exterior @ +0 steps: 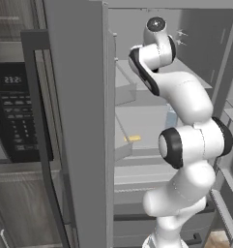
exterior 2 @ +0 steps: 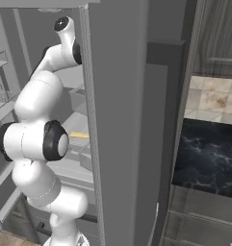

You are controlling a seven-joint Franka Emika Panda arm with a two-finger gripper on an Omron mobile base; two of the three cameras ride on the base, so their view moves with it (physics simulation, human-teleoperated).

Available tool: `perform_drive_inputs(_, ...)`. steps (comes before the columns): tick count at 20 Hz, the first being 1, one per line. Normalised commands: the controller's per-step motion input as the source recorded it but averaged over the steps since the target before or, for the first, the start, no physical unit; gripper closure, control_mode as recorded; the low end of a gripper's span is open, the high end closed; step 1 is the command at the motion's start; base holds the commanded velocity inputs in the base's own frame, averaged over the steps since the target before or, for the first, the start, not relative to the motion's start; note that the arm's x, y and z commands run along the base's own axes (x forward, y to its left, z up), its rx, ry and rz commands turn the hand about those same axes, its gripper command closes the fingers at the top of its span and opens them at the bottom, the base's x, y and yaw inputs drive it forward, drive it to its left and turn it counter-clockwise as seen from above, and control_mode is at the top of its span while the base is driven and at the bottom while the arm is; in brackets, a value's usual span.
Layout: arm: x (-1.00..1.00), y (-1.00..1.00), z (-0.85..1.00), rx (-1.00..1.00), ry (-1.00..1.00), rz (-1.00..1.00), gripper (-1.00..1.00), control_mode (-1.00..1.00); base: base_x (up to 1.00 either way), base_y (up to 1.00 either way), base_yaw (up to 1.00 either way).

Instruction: Place the condiment bottle and mayonnaise from the counter to the top shelf of the fridge. If the existing items in the fridge are on the top shelf, move them to other shelves.

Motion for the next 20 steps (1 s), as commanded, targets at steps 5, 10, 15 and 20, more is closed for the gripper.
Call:
perform_drive_inputs(5,0.18,-0.04,-0.04,-0.01,-0.02,0.01,-1.00,-1.00,0.00,0.00,0.00)
perform_drive_inputs(10,0.14,-0.02,0.00,0.00,0.00,0.01,-1.00,-1.00,0.00,0.00,0.00)
perform_drive_inputs(15,0.05,-0.03,0.00,0.00,-0.03,0.01,-1.00,-1.00,0.00,0.00,0.00)
perform_drive_inputs(20,0.08,0.00,0.00,-0.07,-0.17,0.01,-1.00,-1.00,0.00,0.00,0.00)
